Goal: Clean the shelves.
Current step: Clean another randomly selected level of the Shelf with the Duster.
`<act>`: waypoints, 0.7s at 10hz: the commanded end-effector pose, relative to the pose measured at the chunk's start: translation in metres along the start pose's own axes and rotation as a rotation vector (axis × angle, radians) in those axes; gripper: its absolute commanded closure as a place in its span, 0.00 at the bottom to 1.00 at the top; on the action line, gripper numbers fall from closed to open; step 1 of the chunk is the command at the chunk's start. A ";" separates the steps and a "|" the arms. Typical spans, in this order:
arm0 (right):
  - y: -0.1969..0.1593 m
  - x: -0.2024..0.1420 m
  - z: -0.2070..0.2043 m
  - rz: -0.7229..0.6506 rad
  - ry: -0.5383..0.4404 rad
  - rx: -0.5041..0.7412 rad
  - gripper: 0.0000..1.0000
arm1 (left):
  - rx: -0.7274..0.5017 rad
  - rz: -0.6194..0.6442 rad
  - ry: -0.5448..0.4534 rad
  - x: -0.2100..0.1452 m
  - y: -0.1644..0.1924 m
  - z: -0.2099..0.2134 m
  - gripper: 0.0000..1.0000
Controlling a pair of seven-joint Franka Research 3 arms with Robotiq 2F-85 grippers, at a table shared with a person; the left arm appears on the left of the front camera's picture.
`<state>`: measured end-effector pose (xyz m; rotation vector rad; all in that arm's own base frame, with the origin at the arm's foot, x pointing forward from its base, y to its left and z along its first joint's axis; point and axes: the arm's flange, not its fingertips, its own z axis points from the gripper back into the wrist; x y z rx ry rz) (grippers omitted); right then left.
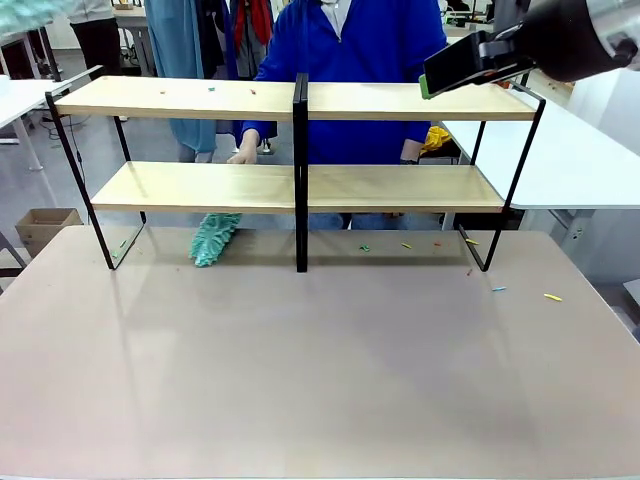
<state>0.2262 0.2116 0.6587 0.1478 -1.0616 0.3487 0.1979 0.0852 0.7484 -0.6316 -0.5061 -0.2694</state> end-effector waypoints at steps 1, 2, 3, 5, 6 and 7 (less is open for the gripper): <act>-0.002 0.001 0.000 -0.004 0.002 0.008 0.00 | 0.000 -0.011 -0.025 0.004 -0.014 -0.007 0.88; -0.002 0.001 0.000 -0.004 0.002 0.008 0.00 | -0.003 0.030 -0.027 0.004 -0.002 -0.002 0.88; -0.002 0.001 0.000 -0.004 0.002 0.008 0.00 | 0.008 0.044 -0.042 0.000 0.000 -0.001 0.88; -0.002 0.001 0.000 -0.004 0.002 0.008 0.00 | 0.017 0.010 -0.006 0.010 -0.017 -0.012 0.88; -0.002 0.001 0.000 -0.004 0.002 0.008 0.00 | 0.013 0.038 -0.020 0.004 -0.003 -0.003 0.88; -0.002 0.001 0.000 -0.004 0.002 0.008 0.00 | 0.106 -0.004 0.020 0.013 -0.027 -0.019 0.88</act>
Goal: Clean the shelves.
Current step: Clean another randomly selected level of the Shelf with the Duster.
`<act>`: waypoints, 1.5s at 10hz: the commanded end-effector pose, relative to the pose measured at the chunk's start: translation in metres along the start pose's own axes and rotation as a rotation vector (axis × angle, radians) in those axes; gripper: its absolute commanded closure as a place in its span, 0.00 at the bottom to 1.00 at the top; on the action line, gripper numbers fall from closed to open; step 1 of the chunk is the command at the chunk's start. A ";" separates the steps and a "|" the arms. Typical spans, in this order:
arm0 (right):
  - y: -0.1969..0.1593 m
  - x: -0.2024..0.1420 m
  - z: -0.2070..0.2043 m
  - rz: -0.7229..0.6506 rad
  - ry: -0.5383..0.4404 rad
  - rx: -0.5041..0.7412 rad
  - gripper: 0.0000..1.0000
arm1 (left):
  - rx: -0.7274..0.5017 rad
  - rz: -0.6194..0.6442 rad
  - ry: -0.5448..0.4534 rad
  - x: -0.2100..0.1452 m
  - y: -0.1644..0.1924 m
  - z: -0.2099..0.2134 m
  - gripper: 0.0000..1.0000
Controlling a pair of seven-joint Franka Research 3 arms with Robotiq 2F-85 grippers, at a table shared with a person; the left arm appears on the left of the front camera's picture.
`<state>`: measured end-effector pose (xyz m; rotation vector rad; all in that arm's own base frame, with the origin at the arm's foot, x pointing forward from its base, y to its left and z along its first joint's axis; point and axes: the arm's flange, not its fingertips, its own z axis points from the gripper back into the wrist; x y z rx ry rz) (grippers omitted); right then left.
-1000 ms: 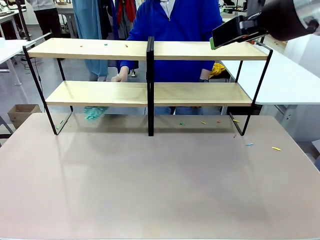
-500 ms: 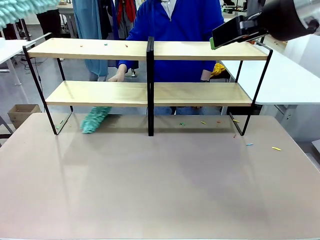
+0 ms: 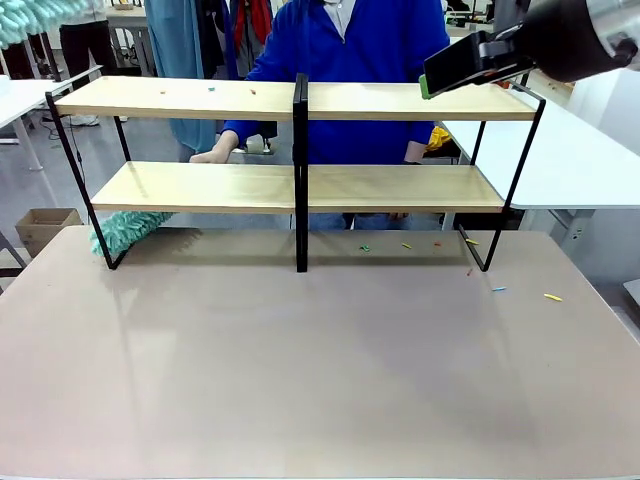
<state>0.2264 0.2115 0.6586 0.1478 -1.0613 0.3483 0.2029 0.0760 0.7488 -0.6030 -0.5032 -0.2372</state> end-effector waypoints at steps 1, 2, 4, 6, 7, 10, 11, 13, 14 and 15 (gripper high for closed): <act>-0.002 0.001 0.000 -0.004 0.001 0.008 0.00 | 0.124 -0.024 0.037 0.027 -0.046 -0.036 0.88; -0.002 0.001 0.000 -0.004 0.001 0.008 0.00 | 0.179 0.001 0.040 0.049 -0.066 -0.064 0.88; -0.002 0.001 0.000 -0.004 0.001 0.008 0.00 | 0.234 -0.003 0.015 0.070 -0.097 -0.110 0.88; -0.002 0.001 0.000 -0.004 0.001 0.008 0.00 | 0.275 0.024 0.009 0.074 -0.118 -0.152 0.88; -0.002 0.001 0.000 -0.004 0.001 0.008 0.00 | 0.269 -0.003 0.035 0.068 -0.127 -0.172 0.88; -0.002 0.001 0.000 -0.004 0.001 0.008 0.00 | 0.252 -0.045 0.036 0.071 -0.143 -0.211 0.88; -0.002 0.001 0.000 -0.004 0.001 0.008 0.00 | 0.247 -0.064 0.045 0.073 -0.145 -0.223 0.88; -0.002 0.001 0.000 -0.004 0.001 0.008 0.00 | 0.269 -0.081 0.078 0.078 -0.141 -0.247 0.88; -0.002 0.001 0.000 -0.004 0.001 0.008 0.00 | 0.273 -0.074 0.057 0.084 -0.135 -0.253 0.88; -0.002 0.001 0.000 -0.004 0.001 0.008 0.00 | 0.287 -0.034 0.066 0.094 -0.125 -0.250 0.88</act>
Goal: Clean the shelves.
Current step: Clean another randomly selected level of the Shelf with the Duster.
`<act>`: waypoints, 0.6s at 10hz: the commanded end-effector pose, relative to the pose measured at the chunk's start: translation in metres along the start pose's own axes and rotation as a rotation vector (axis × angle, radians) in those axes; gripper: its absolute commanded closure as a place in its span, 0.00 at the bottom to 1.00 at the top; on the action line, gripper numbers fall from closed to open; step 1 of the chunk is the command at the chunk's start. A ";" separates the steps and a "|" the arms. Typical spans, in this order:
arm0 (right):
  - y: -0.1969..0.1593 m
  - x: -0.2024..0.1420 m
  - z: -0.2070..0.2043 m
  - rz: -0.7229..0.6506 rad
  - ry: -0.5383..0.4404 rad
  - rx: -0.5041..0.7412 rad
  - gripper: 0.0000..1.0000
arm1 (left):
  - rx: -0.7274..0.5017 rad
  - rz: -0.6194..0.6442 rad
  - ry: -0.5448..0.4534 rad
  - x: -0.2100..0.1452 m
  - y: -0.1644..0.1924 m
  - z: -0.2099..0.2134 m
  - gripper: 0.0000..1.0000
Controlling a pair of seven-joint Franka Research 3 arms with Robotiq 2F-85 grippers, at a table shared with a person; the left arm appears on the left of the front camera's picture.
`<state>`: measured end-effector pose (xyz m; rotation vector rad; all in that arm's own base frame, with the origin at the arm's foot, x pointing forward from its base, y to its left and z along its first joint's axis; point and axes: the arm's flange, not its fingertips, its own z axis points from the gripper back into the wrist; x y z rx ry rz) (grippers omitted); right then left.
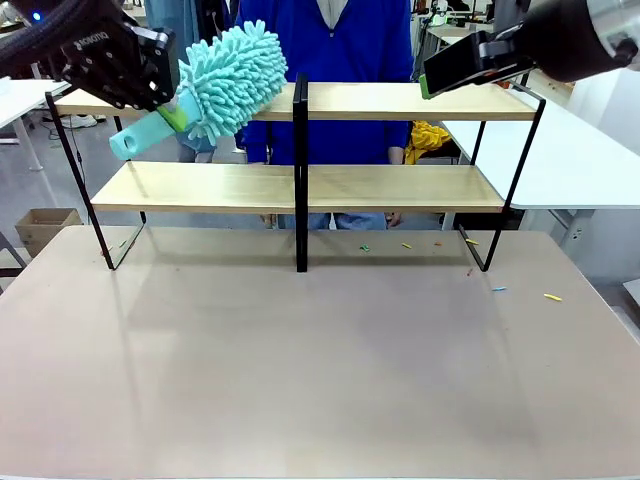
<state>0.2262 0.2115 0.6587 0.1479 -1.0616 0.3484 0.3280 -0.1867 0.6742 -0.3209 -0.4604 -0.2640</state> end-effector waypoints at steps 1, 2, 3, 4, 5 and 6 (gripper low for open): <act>-0.002 0.001 0.000 -0.004 0.002 0.008 0.00 | -0.011 -0.012 -0.004 -0.006 -0.007 0.008 0.88; -0.002 0.001 0.000 -0.004 0.002 0.008 0.00 | -0.011 -0.012 -0.004 -0.006 -0.007 0.008 0.88; -0.002 0.001 0.000 -0.004 0.002 0.008 0.00 | -0.011 -0.012 -0.004 -0.006 -0.007 0.008 0.88; -0.002 0.001 0.000 -0.004 0.002 0.008 0.00 | -0.008 -0.010 0.007 0.000 -0.002 -0.001 0.88; -0.002 0.001 0.000 -0.004 0.002 0.008 0.00 | 0.020 0.028 -0.057 0.000 0.000 0.004 0.88; -0.002 0.001 0.000 -0.004 0.002 0.008 0.00 | -0.011 0.043 -0.066 0.010 -0.005 0.006 0.88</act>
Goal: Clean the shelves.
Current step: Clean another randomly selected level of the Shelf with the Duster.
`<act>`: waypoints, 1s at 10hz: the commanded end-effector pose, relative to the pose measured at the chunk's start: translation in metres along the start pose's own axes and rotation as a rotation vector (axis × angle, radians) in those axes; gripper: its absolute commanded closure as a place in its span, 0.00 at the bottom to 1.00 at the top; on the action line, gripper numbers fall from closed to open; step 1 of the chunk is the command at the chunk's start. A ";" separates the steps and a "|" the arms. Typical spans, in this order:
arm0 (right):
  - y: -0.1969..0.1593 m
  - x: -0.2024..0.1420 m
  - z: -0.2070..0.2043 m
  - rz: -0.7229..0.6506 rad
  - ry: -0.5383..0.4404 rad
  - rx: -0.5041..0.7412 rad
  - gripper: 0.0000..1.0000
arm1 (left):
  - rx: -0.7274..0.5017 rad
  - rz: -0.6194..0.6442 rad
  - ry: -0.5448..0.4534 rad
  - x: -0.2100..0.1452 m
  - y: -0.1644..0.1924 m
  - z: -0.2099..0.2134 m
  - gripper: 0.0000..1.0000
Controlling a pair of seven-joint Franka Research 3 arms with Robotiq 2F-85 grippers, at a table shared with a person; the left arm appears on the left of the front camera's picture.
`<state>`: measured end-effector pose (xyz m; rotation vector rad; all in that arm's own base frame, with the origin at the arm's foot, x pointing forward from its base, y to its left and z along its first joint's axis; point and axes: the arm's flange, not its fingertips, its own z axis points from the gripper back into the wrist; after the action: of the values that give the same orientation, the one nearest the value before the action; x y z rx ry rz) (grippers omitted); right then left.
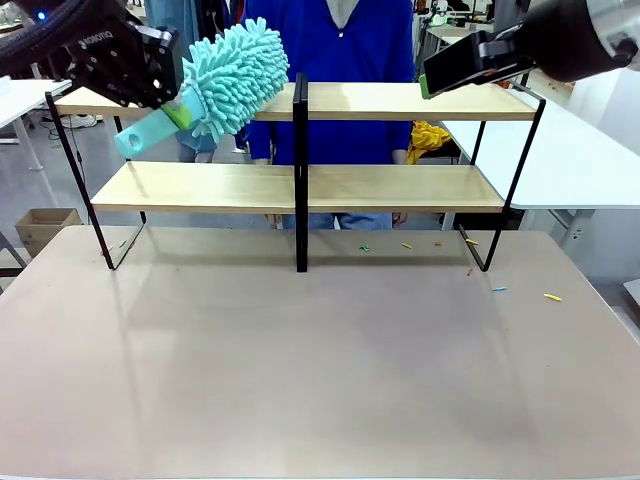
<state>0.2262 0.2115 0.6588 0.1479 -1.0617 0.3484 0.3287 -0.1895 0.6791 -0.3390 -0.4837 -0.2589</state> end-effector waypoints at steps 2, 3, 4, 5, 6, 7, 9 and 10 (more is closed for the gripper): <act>-0.002 0.001 0.000 -0.004 0.002 0.008 0.00 | -0.001 0.114 -0.117 0.024 -0.019 0.003 0.88; -0.002 0.001 0.000 -0.004 0.002 0.008 0.00 | 0.014 0.108 -0.099 0.032 -0.026 -0.001 0.88; -0.002 0.001 0.000 -0.004 0.002 0.008 0.00 | 0.025 0.117 -0.094 0.041 -0.031 -0.008 0.88; -0.002 0.001 0.000 -0.004 0.002 0.008 0.00 | 0.045 0.136 -0.095 0.052 -0.034 -0.016 0.88; -0.002 0.001 0.000 -0.004 0.002 0.008 0.00 | 0.056 0.147 -0.065 0.059 -0.034 -0.024 0.88; -0.002 0.001 0.000 -0.004 0.002 0.008 0.00 | 0.068 0.155 -0.045 0.063 -0.033 -0.030 0.88; -0.002 0.001 0.000 -0.004 0.002 0.008 0.00 | 0.115 0.186 -0.003 0.069 -0.025 -0.041 0.88; -0.002 0.001 0.000 -0.004 0.002 0.008 0.00 | 0.141 0.193 0.029 0.069 -0.021 -0.043 0.88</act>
<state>0.2263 0.2115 0.6587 0.1479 -1.0616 0.3483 0.4000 -0.2347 0.6725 -0.2808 -0.4548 -0.0736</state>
